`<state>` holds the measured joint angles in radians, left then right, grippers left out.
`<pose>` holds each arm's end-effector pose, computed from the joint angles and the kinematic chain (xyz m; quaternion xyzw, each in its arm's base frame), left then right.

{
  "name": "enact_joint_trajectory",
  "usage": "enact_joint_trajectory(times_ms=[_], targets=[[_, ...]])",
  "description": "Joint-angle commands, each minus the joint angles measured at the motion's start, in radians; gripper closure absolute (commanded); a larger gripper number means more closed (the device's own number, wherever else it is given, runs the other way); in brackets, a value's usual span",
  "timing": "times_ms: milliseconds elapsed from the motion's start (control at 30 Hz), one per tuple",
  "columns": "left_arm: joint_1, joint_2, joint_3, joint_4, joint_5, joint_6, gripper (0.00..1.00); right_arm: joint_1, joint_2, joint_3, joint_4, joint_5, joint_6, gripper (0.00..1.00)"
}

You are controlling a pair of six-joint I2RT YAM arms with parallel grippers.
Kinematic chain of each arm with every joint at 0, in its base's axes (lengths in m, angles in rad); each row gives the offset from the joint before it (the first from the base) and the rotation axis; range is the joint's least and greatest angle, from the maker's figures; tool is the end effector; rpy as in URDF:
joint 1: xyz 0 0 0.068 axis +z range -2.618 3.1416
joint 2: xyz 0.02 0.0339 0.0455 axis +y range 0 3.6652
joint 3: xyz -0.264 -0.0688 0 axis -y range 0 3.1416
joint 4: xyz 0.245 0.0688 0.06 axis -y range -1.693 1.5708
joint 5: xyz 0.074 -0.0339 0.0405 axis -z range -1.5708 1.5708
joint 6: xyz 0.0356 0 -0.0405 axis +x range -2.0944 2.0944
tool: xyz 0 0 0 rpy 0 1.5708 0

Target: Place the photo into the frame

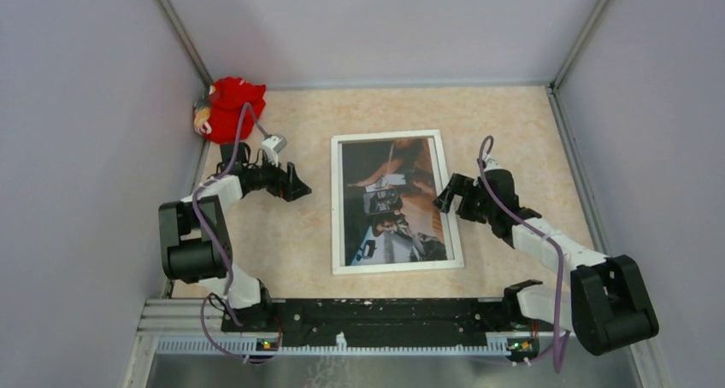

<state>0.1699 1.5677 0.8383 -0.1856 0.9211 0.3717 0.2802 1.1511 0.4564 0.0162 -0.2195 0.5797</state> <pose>0.3006 0.0228 0.1832 0.2278 0.8294 -0.3283 0.3905 0.2128 0.0693 0.1756 0.0870 0.8937 0.2686 0.3487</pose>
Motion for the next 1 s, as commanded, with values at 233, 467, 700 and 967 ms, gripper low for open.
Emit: enact_joint_trajectory(times_ms=[233,467,700,967], targets=[[0.005,0.043,-0.118,0.482,-0.038,-0.181,0.01,-0.001,-0.135,0.051,-0.026,0.601,-0.180,0.01],[0.004,0.068,-0.240,0.847,-0.055,-0.314,0.01,-0.004,-0.182,-0.102,0.259,1.016,-0.334,0.01],[0.005,0.011,-0.349,0.991,-0.164,-0.270,0.01,-0.032,-0.221,-0.388,0.832,1.063,-0.413,0.01],[0.006,0.018,-0.435,1.179,-0.229,-0.307,0.01,-0.092,-0.029,-0.489,1.263,0.996,-0.470,0.01]])
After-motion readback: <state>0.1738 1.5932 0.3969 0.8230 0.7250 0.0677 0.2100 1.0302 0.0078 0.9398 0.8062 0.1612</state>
